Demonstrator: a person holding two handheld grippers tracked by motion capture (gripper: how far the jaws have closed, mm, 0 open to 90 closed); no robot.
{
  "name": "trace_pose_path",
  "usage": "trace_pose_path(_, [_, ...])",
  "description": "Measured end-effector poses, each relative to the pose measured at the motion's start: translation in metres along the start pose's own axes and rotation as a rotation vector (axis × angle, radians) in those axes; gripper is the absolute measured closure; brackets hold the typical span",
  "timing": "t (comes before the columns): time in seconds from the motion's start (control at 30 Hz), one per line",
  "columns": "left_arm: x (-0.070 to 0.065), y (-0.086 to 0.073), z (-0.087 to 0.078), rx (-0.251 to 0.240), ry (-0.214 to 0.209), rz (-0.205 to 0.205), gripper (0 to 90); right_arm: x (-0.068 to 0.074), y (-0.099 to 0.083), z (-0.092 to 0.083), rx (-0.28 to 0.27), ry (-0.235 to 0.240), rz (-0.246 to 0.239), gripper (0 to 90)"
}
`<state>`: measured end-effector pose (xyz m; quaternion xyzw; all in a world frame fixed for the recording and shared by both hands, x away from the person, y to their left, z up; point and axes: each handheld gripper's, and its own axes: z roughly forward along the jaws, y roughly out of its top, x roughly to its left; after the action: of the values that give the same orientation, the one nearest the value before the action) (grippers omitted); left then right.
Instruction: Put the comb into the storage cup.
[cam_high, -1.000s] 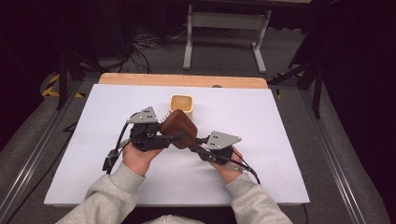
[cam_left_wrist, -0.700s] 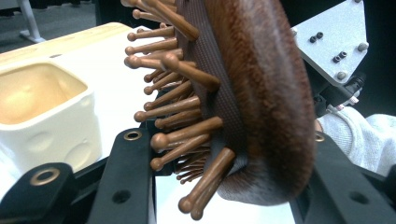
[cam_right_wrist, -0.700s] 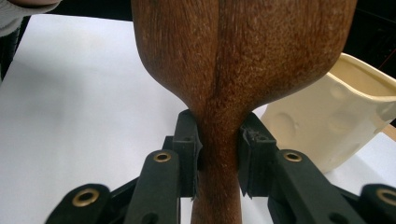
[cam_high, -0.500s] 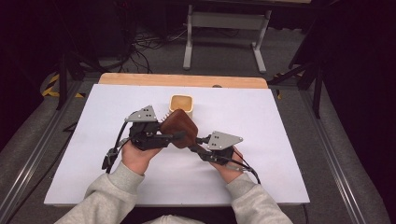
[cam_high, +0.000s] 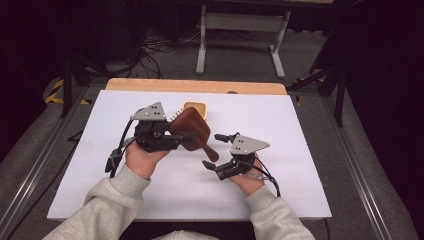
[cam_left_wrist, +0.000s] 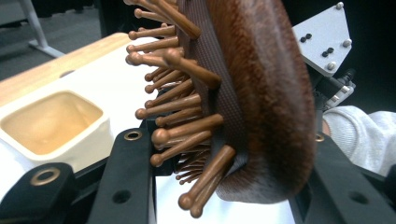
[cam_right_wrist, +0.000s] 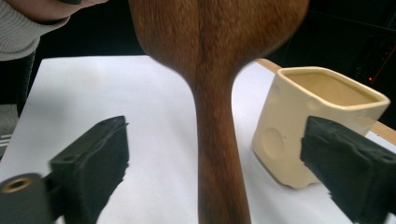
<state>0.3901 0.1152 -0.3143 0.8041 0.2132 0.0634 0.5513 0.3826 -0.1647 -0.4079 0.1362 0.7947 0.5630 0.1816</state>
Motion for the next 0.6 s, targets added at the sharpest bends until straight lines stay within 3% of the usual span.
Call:
trace_pose_path(0.03, [0.001, 0.006, -0.003, 0.006, 0.02, 0.021, 58.4, -0.001, 0.001, -0.003, -0.012, -0.005, 0.007, 4.0])
trace_pose_path(0.3, [0.006, 0.026, -0.012, 0.011, 0.038, 0.034, 58.2, -0.005, 0.0, -0.011, -0.01, -0.019, 0.04, 1.4])
trace_pose_path(0.6, [0.015, 0.051, -0.021, 0.021, 0.096, 0.064, 58.0, -0.01, 0.0, -0.026, -0.029, -0.051, 0.045, 0.8])
